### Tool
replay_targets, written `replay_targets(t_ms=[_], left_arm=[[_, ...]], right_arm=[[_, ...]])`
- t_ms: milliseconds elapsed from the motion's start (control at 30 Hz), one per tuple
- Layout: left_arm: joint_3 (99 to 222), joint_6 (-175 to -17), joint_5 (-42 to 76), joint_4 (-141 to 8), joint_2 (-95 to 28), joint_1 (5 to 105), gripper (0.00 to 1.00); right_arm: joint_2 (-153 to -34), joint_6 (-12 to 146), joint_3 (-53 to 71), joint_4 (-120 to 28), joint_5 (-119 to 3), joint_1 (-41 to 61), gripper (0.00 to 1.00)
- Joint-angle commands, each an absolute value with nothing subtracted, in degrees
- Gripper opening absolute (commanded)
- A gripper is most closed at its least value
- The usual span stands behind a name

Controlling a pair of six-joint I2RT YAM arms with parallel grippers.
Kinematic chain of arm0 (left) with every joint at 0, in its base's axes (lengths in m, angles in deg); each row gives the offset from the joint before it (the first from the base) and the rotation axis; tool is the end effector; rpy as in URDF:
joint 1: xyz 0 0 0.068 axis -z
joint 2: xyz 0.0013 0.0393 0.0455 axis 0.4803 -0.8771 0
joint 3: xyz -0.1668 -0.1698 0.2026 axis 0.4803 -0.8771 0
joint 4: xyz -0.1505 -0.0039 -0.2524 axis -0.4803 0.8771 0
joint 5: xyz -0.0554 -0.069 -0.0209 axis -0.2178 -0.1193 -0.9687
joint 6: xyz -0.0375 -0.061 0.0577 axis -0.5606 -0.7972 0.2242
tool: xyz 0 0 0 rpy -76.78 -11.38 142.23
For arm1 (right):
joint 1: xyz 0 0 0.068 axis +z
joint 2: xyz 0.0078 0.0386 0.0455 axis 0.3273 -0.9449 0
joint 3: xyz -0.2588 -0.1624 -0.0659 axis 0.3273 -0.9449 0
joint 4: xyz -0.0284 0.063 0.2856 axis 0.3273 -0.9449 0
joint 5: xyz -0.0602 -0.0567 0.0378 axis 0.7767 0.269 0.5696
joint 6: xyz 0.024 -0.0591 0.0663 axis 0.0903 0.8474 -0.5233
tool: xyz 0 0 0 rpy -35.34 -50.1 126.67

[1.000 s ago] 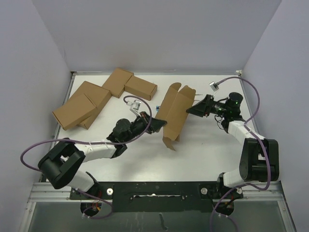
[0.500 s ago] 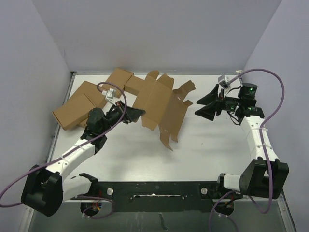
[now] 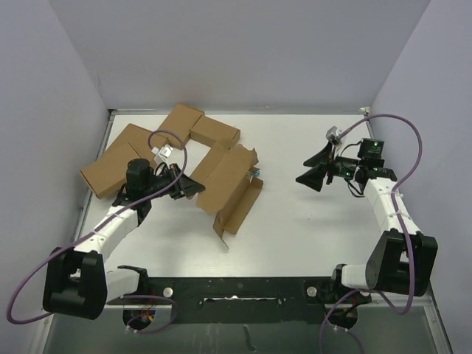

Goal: Fold the paper box

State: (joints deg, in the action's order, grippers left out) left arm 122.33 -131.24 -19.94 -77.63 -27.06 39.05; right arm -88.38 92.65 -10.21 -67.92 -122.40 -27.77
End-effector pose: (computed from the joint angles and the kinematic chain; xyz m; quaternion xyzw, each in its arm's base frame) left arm 0.2804 -0.1110 0.2392 -0.0310 0.7922 -0.5281 0.3043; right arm 0.3117 0.0321 0.3063 -0.3041 0.7147 0.4424 0.4483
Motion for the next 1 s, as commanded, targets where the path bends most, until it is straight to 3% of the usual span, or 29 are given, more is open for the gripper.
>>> replay_targets(t_ms=[0, 167, 200, 433, 967], left_arm=[[127.4, -119.0, -15.7, -64.3, -23.9, 38.8, 0.00], [128.8, -115.3, -10.7, -58.2, -23.0, 38.7, 0.00], [129.1, -114.6, -9.4, -57.0, -23.0, 38.7, 0.00], [130.7, -111.2, -5.7, -52.3, -22.9, 39.0, 0.00], [124.5, -101.6, -7.7, -66.3, -14.8, 47.8, 0.00]], right_arm=[[-86.6, 98.7, -13.8, -62.2, -119.9, -27.8, 0.86], [-87.9, 100.5, -14.5, -62.2, -119.9, -27.6, 0.94], [-88.3, 100.5, -14.8, -61.9, -119.8, -27.5, 1.00], [-92.0, 100.8, -18.5, -56.5, -121.9, -25.5, 0.98], [-110.7, 103.0, -3.8, -77.7, -114.9, -20.5, 0.99]])
